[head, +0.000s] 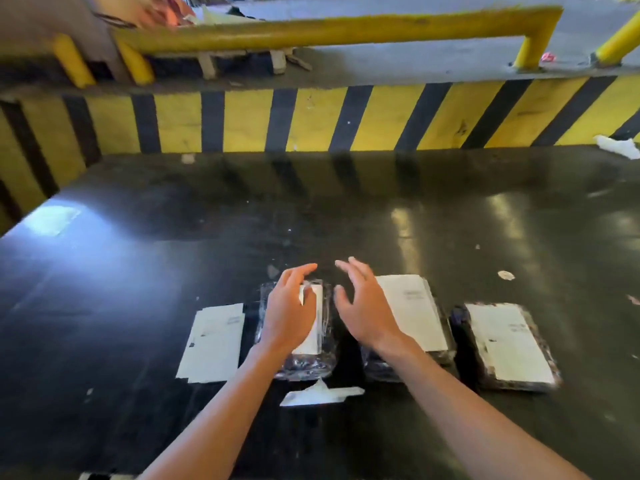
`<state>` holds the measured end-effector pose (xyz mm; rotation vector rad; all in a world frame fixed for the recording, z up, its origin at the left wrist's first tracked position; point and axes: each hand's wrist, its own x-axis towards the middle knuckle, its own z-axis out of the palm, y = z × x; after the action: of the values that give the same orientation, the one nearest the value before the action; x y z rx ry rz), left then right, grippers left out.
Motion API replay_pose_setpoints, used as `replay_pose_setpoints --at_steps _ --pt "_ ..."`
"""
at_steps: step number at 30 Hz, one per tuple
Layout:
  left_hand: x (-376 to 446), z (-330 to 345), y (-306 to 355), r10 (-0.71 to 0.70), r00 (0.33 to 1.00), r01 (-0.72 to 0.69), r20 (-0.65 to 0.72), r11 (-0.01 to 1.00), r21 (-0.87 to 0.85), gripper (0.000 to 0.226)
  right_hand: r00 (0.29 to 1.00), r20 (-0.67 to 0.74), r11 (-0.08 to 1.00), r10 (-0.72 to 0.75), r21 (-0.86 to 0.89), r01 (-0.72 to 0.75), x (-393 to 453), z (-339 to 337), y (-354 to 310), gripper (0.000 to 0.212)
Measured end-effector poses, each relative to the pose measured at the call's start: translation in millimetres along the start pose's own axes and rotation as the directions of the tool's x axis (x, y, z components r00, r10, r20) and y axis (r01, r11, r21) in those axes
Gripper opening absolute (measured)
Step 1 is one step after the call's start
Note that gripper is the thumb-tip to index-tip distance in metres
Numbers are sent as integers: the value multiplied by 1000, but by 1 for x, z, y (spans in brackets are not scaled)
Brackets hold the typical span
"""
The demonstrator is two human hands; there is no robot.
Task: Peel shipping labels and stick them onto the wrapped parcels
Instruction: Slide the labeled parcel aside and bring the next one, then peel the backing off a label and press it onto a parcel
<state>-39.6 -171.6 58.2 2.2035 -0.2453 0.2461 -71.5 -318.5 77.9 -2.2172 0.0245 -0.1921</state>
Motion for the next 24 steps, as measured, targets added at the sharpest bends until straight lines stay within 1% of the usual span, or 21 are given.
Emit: replay_pose_setpoints --at_steps 3,5,7,9,10,14,16,19,21,23,24 --pt "-12 -36 -75 -134 990 131 37 988 81 43 979 202 996 29 -92 -10 -5 53 -10 54" --pt "-21 -55 -122 -242 969 231 50 958 172 42 941 327 973 87 -230 -10 -8 82 -7 58" --pt "-30 -68 -162 -378 923 345 65 893 287 41 910 381 915 166 -402 1 -11 108 -2 61" --pt "-36 -76 -191 -488 870 426 64 811 401 45 904 373 853 209 -522 18 -14 125 3 62" --pt "-38 -80 -201 -533 844 459 56 772 440 49 906 365 835 216 -549 22 -15 129 5 62" --pt "-39 -86 -228 -648 762 563 -4 659 498 67 908 363 822 209 -568 37 -12 131 16 62" --pt "-34 -85 -234 -676 736 596 -21 634 492 69 909 358 814 211 -580 39 -12 132 19 62" --pt "-24 -84 -238 -729 682 679 -49 608 411 68 920 338 800 198 -598 48 -14 135 20 61" --pt "-19 -86 -239 -748 660 715 -69 598 362 68 927 327 800 185 -598 52 -15 135 20 61" --pt "-18 -87 -239 -742 661 728 -113 597 337 62 928 325 802 183 -596 51 -14 135 21 61" --pt "-18 -87 -238 -726 673 724 -139 609 323 58 928 325 803 182 -594 51 -14 135 22 61"
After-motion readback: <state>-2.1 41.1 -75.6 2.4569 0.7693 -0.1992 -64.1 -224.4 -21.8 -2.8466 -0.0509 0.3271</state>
